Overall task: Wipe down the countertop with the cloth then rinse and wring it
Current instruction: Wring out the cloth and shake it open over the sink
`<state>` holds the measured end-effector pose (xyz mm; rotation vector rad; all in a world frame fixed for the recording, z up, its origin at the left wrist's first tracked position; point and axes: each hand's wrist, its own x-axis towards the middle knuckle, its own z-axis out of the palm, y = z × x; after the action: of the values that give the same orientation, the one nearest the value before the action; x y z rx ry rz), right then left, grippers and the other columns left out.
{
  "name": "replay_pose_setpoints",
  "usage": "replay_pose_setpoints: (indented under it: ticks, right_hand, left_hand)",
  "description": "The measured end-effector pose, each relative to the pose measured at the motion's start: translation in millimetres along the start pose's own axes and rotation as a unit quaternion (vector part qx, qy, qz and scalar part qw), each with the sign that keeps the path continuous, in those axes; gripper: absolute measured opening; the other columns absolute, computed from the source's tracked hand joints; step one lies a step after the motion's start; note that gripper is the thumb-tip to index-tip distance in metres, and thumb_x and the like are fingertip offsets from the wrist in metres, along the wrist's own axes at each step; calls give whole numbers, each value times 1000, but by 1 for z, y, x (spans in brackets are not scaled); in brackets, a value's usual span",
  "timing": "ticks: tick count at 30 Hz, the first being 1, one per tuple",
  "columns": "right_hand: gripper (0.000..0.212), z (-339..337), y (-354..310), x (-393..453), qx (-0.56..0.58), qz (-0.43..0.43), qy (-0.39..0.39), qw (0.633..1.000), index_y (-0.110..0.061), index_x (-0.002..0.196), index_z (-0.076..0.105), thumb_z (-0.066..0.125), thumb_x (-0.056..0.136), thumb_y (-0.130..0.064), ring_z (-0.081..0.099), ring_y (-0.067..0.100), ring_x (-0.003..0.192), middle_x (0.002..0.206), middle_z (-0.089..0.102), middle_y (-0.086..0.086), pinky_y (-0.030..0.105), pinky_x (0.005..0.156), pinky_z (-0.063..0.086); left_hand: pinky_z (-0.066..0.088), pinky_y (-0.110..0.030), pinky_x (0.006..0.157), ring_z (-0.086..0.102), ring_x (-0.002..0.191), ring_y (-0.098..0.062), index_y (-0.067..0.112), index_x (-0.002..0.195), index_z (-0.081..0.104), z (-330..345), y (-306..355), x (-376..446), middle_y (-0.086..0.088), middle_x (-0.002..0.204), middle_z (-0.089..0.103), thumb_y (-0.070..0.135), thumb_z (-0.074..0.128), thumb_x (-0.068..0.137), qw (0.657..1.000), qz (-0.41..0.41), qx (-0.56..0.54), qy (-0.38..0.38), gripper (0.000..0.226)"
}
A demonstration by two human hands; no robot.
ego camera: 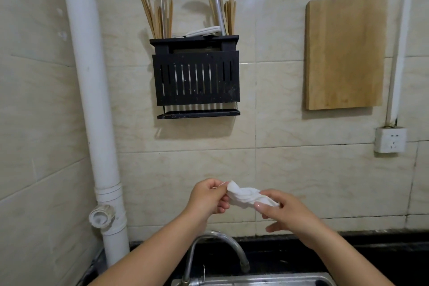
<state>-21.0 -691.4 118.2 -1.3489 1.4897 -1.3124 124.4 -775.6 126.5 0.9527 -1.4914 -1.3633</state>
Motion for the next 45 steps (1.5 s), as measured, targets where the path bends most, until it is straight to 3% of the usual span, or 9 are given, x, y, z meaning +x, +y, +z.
replay_pose_setpoints:
  ticks: [10,15,18,23,29,32,39,41,45]
  right_hand:
    - [24,7,20,6,167,115,82,976,-5,82,59,50,93,-25,42,11,31,56,54,7,17,32,36]
    - [11,5,24,5,131,67,24,989,-4,94,57,54,91,-14,49,12,40,69,56,8,22,39,44]
    - [12,6,25,6,152,61,23,986,-2,90,58,50,93,-10,48,12,41,65,56,8,22,39,44]
    - [20,11,28,4,163,78,25,983,-4,91,56,42,97,-16,48,14,39,58,58,8,23,38,43]
    - [21,9,36,-1,-155,-79,112,978,-32,103,46,57,86,-32,53,2,82,99,50,-14,9,64,41]
    - [38,9,35,-6,-210,-209,47,954,-47,105,42,51,69,-51,46,-9,104,111,47,-23,4,78,39]
    - [23,13,37,-6,83,-102,22,991,-7,71,62,57,81,12,52,6,46,50,58,-3,16,49,44]
    - [25,11,39,-6,107,-88,34,990,-6,65,59,55,83,11,51,7,49,55,59,-1,17,50,44]
    - [14,15,37,-8,65,-67,-11,996,-12,85,57,61,83,1,54,8,62,75,58,-1,18,55,45]
  left_hand:
    - [44,-15,42,51,37,-5,17,84,48,5,-13,-9,-9,59,55,-5,53,87,998,47,-29,-26,23]
    - [43,-7,61,53,56,2,11,98,61,-7,-24,1,4,70,59,-4,60,79,977,99,187,-26,24]
    - [34,-7,55,45,49,4,24,79,61,-12,-22,-1,11,61,51,5,60,80,930,180,321,-6,19]
    - [40,-12,66,44,68,-2,34,70,45,-13,-18,-3,11,82,39,10,55,88,915,248,317,-17,32]
    - [39,-20,63,46,63,-4,32,71,44,-15,-14,-7,6,73,56,3,53,86,910,277,305,-33,34]
    - [43,-14,64,54,71,-1,32,67,51,-12,-15,-9,9,78,62,8,56,81,919,285,270,-44,28]
    - [43,-7,65,58,78,8,32,71,54,-9,-20,-13,34,81,61,11,60,79,923,313,219,-48,23]
    - [43,-7,65,57,78,6,32,70,54,-10,-19,-15,24,80,63,21,59,75,921,316,220,-55,14]
    - [41,-8,62,54,71,4,27,66,53,-9,-22,-14,8,69,58,-7,59,79,922,307,234,-32,38]
